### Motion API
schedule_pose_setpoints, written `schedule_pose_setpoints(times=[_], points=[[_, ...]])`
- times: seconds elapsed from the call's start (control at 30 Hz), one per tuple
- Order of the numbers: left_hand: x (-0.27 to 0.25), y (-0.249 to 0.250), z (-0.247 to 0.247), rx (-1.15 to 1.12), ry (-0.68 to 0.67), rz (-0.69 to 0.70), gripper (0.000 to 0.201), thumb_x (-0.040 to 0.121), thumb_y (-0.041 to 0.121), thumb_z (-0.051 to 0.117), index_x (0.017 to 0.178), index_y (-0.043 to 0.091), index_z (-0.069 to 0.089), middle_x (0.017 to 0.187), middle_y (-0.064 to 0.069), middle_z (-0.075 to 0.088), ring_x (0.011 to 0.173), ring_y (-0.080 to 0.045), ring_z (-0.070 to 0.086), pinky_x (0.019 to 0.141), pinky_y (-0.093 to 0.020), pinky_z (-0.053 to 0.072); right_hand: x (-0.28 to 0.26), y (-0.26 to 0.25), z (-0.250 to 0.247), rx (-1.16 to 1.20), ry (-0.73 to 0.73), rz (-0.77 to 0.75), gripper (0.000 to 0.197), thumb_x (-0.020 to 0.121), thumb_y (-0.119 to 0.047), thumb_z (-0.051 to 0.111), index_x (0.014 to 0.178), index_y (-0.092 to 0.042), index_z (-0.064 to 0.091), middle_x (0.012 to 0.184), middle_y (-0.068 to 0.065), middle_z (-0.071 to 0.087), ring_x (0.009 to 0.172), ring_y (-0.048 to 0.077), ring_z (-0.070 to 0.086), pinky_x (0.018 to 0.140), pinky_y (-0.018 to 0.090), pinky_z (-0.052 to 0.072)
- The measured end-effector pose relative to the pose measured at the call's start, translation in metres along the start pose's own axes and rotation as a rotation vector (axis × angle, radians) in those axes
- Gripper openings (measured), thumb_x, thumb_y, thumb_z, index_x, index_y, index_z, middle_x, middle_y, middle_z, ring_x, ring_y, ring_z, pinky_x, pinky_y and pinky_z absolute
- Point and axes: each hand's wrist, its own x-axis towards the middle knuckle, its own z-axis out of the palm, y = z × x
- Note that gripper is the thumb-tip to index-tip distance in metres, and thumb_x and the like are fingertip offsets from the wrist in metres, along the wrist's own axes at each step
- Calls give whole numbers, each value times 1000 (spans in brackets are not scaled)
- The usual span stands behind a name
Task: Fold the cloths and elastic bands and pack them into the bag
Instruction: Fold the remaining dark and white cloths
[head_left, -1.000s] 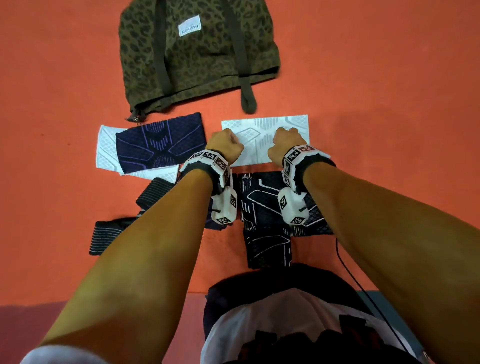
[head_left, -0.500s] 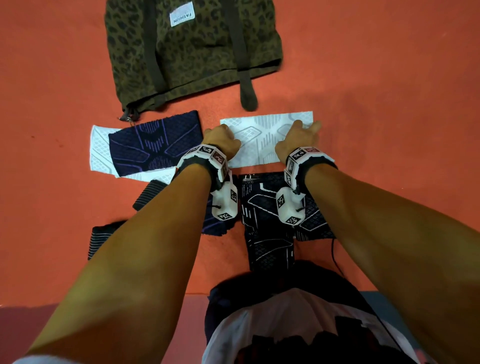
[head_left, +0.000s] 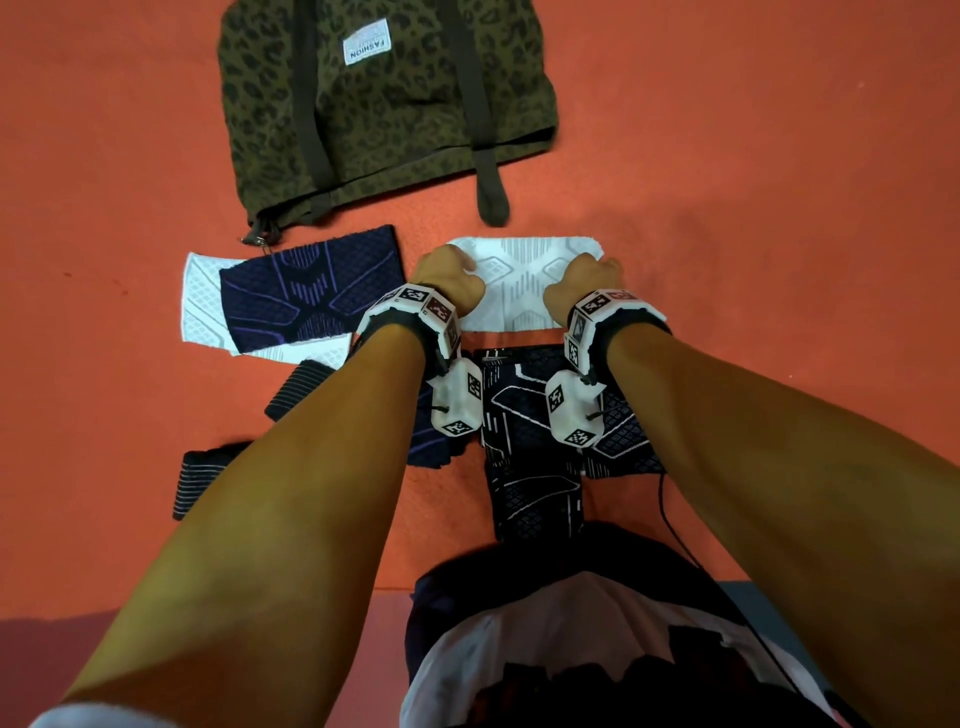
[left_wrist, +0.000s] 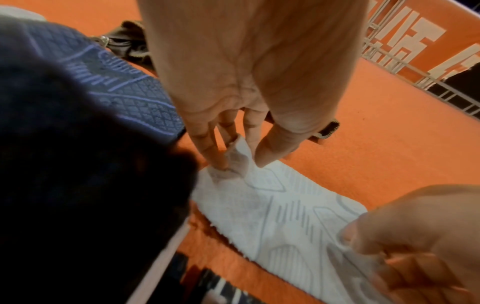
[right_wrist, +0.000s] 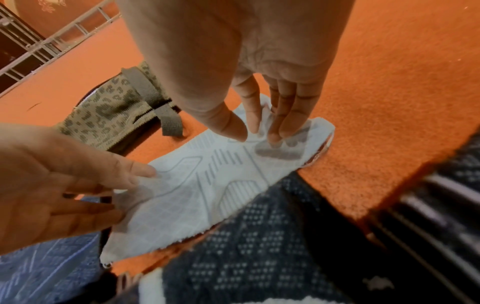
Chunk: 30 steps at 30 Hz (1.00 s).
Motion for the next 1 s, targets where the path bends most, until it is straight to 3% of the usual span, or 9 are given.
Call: schedule_pose_setpoints(times=[0.1, 0.23, 0.33, 0.47, 0.6, 0.67, 0.8, 0.9, 1.0], points=[[-8, 3, -4, -17, 20, 23, 34, 87, 10, 53, 119, 18, 62, 130, -5, 58, 104, -21, 60, 82, -25, 47, -8, -2, -4, 22, 29, -38, 36, 95, -16, 48, 129, -2, 48, 135, 19, 41, 76, 20, 52, 59, 28, 39], [-26, 7, -4, -84, 55, 81, 30, 88, 7, 52, 114, 18, 60, 122, -7, 62, 96, -21, 61, 72, -24, 44, -27, -5, -8, 41, 48, -89, 17, 93, -15, 49, 107, -7, 53, 127, 17, 48, 65, 16, 45, 47, 25, 31], [-42, 7, -5, -144, 112, 123, 33, 87, 5, 51, 117, 17, 59, 120, -12, 64, 98, -24, 64, 65, -21, 41, -45, -6, -9, 46, 92, -130, 31, 95, -13, 49, 124, -2, 53, 134, 17, 44, 76, 21, 53, 63, 28, 43], [-65, 3, -18, -165, 174, 163, 40, 85, 2, 49, 121, 16, 57, 127, -13, 60, 110, -25, 60, 75, -22, 42, -67, -9, -5, 158, 197, -162, 39, 90, -14, 52, 127, -3, 51, 134, 18, 40, 79, 24, 50, 59, 27, 39], [-86, -13, -31, -207, 231, 181, 40, 83, 1, 49, 120, 16, 57, 127, -15, 59, 109, -28, 61, 79, -27, 48, -90, -20, 4, 210, 227, -223, 35, 87, -13, 51, 120, -4, 55, 130, 17, 42, 71, 20, 48, 56, 25, 36], [-95, -25, -39, -241, 260, 181, 39, 84, 1, 50, 119, 15, 57, 123, -13, 60, 104, -28, 63, 74, -28, 50, -102, -28, 9, 235, 250, -279, 35, 87, -14, 52, 120, -5, 57, 130, 16, 43, 78, 20, 48, 64, 23, 38], [-110, -57, -60, -267, 324, 155, 41, 84, 0, 49, 122, 16, 57, 113, -10, 63, 76, -13, 58, 54, -14, 36, -127, -48, 20, 269, 276, -389, 33, 89, -16, 54, 121, -7, 59, 133, 13, 43, 98, 26, 55, 79, 26, 38], [-119, -76, -70, -285, 365, 138, 41, 84, 0, 49, 120, 17, 56, 110, -9, 62, 93, -23, 61, 65, -22, 40, -141, -61, 27, 313, 293, -444, 31, 89, -17, 55, 119, -12, 61, 132, 9, 45, 107, 25, 55, 81, 24, 37], [-127, -93, -80, -310, 397, 136, 40, 83, 0, 49, 119, 16, 55, 110, -12, 62, 97, -25, 61, 69, -27, 41, -153, -72, 32, 340, 322, -496, 26, 89, -16, 54, 112, -15, 65, 128, 8, 49, 105, 23, 55, 85, 24, 38]])
